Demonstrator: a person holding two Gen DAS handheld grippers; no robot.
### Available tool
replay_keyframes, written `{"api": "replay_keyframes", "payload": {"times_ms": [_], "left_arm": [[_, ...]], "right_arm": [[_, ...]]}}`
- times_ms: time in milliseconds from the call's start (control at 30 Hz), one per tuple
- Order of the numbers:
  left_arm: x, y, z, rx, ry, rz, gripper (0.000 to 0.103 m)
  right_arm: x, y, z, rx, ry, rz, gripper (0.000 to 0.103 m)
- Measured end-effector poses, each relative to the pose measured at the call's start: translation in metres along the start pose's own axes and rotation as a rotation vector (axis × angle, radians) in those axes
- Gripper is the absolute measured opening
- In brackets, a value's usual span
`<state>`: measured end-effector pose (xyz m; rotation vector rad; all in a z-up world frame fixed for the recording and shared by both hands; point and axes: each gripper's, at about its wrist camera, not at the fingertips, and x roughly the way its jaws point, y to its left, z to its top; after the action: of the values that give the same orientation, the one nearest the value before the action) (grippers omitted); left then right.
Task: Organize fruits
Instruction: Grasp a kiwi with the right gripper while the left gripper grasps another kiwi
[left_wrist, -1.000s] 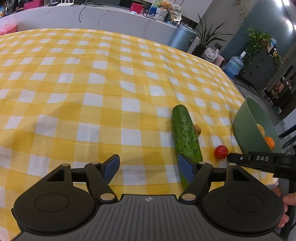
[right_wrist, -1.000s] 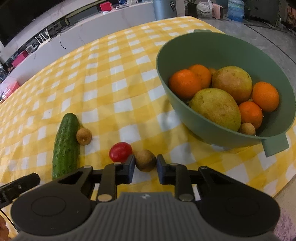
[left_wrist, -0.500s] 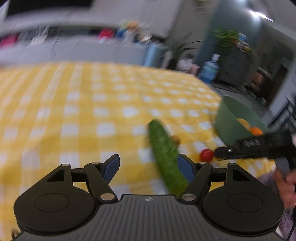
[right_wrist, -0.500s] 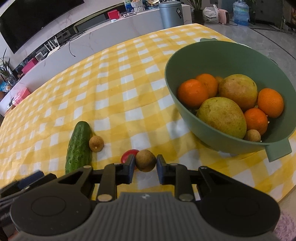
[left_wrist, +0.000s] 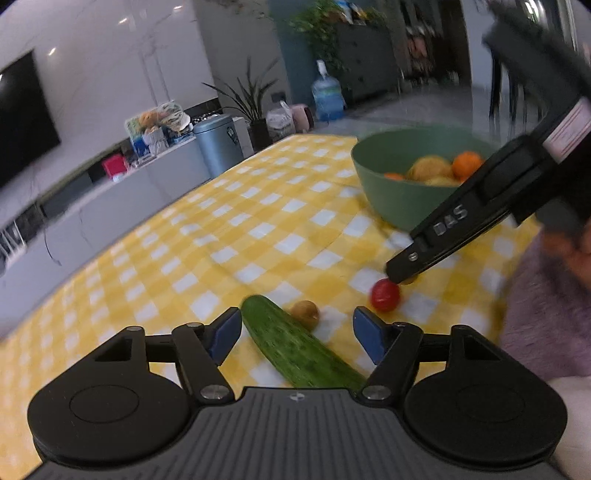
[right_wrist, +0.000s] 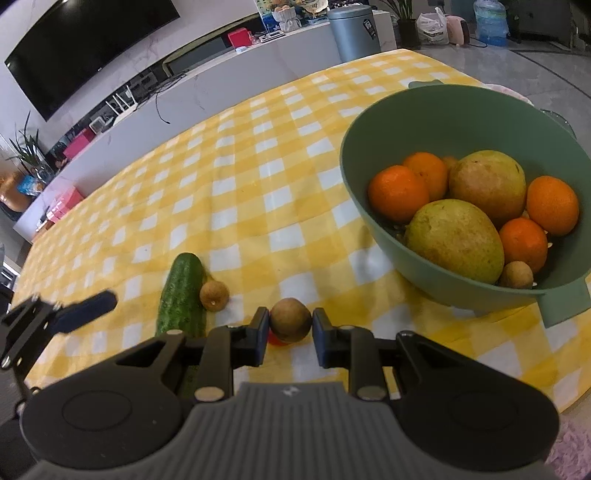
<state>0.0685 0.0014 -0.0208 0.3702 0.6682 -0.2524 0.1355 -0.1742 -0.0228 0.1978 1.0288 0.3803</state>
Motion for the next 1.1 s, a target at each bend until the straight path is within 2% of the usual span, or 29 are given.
{"api": "replay_keyframes", "payload": {"times_ms": [167, 300, 500, 667, 767, 867, 1100], "left_arm": [[0.031, -0.01, 0.013, 0.223, 0.122, -0.033, 0.065], [0.053, -0.013, 0.02, 0.337, 0.23, -0.074, 0.048], [0.08, -0.022, 0.037, 0.474, 0.362, -0.088, 0.042], [0.102, -0.032, 0.051, 0.593, 0.522, -0.163, 0.041], [0.116, -0.027, 0.061, 0.582, 0.611, -0.215, 0.04], [0.13, -0.025, 0.062, 0.575, 0.69, -0.239, 0.027], [0.141, -0.024, 0.064, 0.551, 0.747, -0.225, 0.027]], "right_arm": [[-0.001, -0.004, 0.001, 0.025, -0.001, 0.024, 0.022], [-0.002, -0.005, 0.002, 0.04, -0.008, 0.041, 0.022], [-0.003, -0.007, 0.002, 0.048, -0.006, 0.06, 0.022], [-0.005, -0.01, 0.002, 0.065, -0.007, 0.07, 0.022], [-0.006, -0.012, 0.002, 0.071, -0.009, 0.077, 0.022], [-0.008, -0.015, 0.002, 0.085, -0.013, 0.084, 0.022], [-0.01, -0.021, 0.003, 0.106, -0.017, 0.099, 0.021]]}}
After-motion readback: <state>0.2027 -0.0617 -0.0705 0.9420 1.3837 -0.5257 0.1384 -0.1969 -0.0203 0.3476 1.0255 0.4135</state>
